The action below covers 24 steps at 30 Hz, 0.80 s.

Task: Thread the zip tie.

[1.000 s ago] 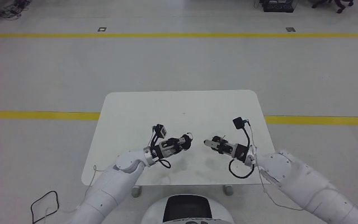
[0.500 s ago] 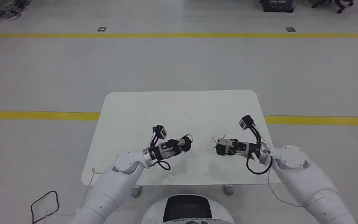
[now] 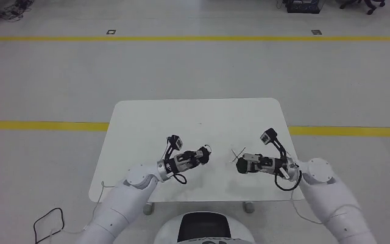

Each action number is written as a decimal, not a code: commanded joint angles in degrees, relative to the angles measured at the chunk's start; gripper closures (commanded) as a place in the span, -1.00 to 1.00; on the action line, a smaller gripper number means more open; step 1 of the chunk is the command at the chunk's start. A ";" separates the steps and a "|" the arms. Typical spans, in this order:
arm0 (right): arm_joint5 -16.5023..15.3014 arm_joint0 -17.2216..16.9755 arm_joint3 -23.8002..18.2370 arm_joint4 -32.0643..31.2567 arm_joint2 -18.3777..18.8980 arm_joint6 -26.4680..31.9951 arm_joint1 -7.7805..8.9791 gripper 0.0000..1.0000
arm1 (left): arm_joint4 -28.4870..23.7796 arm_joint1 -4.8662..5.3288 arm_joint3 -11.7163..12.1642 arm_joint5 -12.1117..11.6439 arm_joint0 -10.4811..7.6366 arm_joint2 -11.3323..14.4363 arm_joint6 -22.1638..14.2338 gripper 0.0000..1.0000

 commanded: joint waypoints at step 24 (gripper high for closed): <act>5.11 7.20 13.52 20.92 -9.52 8.99 -3.04 -1.00 | -7.39 -4.66 -1.05 0.69 0.68 -0.40 -7.56 1.00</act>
